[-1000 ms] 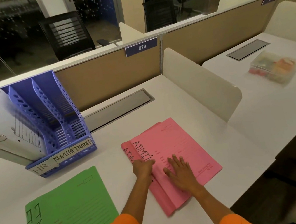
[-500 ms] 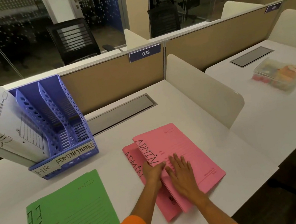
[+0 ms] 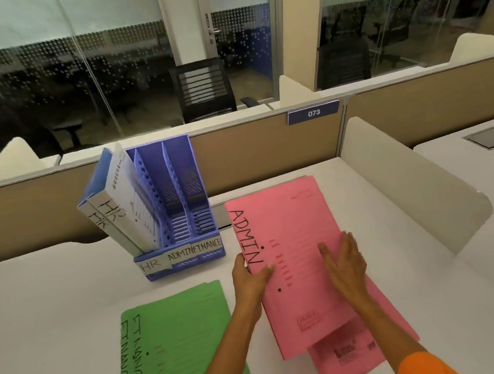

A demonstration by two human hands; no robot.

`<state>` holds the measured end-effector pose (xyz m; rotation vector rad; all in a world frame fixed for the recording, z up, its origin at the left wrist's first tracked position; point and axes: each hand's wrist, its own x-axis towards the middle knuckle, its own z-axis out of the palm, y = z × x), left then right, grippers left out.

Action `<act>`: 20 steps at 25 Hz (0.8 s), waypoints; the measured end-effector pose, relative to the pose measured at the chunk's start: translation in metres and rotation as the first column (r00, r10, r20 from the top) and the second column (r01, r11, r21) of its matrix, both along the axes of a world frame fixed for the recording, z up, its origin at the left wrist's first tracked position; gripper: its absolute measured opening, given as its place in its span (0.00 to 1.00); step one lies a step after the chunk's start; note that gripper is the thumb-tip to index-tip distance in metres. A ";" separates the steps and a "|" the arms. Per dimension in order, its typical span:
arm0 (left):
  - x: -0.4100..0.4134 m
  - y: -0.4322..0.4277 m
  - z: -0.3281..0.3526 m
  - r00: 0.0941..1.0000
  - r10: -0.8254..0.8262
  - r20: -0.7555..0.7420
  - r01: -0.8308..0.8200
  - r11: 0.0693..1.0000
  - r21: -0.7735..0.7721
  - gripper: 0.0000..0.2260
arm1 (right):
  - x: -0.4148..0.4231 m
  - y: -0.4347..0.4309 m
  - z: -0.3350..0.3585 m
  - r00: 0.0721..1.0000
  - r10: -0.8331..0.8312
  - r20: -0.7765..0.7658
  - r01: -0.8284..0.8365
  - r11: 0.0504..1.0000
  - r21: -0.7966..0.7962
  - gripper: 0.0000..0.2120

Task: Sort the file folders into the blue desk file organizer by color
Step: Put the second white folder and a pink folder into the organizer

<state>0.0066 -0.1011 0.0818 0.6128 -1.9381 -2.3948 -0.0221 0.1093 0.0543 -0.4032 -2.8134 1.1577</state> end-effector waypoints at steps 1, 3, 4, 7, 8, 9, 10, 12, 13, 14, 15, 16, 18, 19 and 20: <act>0.004 -0.015 0.003 1.000 0.012 -0.007 -0.012 1.000 0.008 0.21 | -0.007 -0.006 0.005 1.000 -0.006 0.009 0.007 0.996 -0.089 0.37; 0.016 -0.048 0.010 0.999 0.039 -0.027 -0.039 0.999 0.020 0.21 | -0.018 -0.026 0.017 0.999 0.018 0.038 -0.007 0.961 -0.275 0.31; 0.021 -0.061 0.013 0.998 0.053 -0.037 -0.052 0.998 0.024 0.22 | -0.022 -0.036 0.021 0.998 0.048 0.048 -0.029 0.942 -0.333 0.28; 0.037 -0.099 0.022 0.993 0.106 -0.052 -0.105 0.994 0.027 0.23 | -0.025 -0.075 0.027 0.991 0.131 0.013 -0.113 0.896 -0.430 0.22; 0.041 -0.109 0.025 0.992 0.116 -0.053 -0.115 0.993 0.015 0.23 | -0.026 -0.088 0.027 0.989 0.145 -0.003 -0.131 0.881 -0.455 0.22; 0.045 -0.117 0.028 0.991 0.122 -0.053 -0.122 0.992 -0.012 0.25 | -0.027 -0.099 0.026 0.987 0.162 -0.010 -0.147 0.868 -0.475 0.22; 0.048 -0.124 0.032 0.991 0.127 -0.051 -0.129 0.990 -0.052 0.27 | -0.028 -0.112 0.025 0.983 0.183 -0.007 -0.163 0.857 -0.490 0.22; 0.055 -0.136 0.040 0.992 0.122 -0.035 -0.126 0.980 -0.156 0.30 | -0.031 -0.133 0.024 0.976 0.219 0.007 -0.185 0.838 -0.514 0.22; 0.059 -0.143 0.045 0.994 0.109 -0.023 -0.111 0.970 -0.216 0.30 | -0.033 -0.143 0.023 0.972 0.236 0.008 -0.197 0.832 -0.519 0.23; 0.061 -0.149 0.049 0.996 0.084 0.002 -0.080 0.957 -0.278 0.28 | -0.034 -0.152 0.023 0.969 0.248 0.007 -0.209 0.831 -0.516 0.23; 0.064 -0.156 0.053 0.998 0.051 0.049 -0.032 0.942 -0.335 0.26 | -0.037 -0.160 0.023 0.966 0.260 0.004 -0.221 0.830 -0.513 0.24; 0.065 -0.162 0.058 0.993 0.017 0.113 0.027 0.926 -0.375 0.24 | -0.039 -0.168 0.024 0.961 0.275 0.003 -0.235 0.826 -0.511 0.23; 0.069 -0.174 0.068 0.971 -0.042 0.237 0.135 0.909 -0.393 0.22 | -0.042 -0.182 0.028 0.947 0.321 0.012 -0.270 0.818 -0.508 0.20; 0.071 -0.178 0.072 0.960 -0.066 0.274 0.170 0.911 -0.377 0.22 | -0.044 -0.188 0.030 0.939 0.345 0.021 -0.288 0.814 -0.505 0.19; 0.073 -0.182 0.076 0.953 -0.087 0.290 0.192 0.914 -0.357 0.22 | -0.046 -0.195 0.032 0.931 0.364 0.028 -0.301 0.808 -0.506 0.18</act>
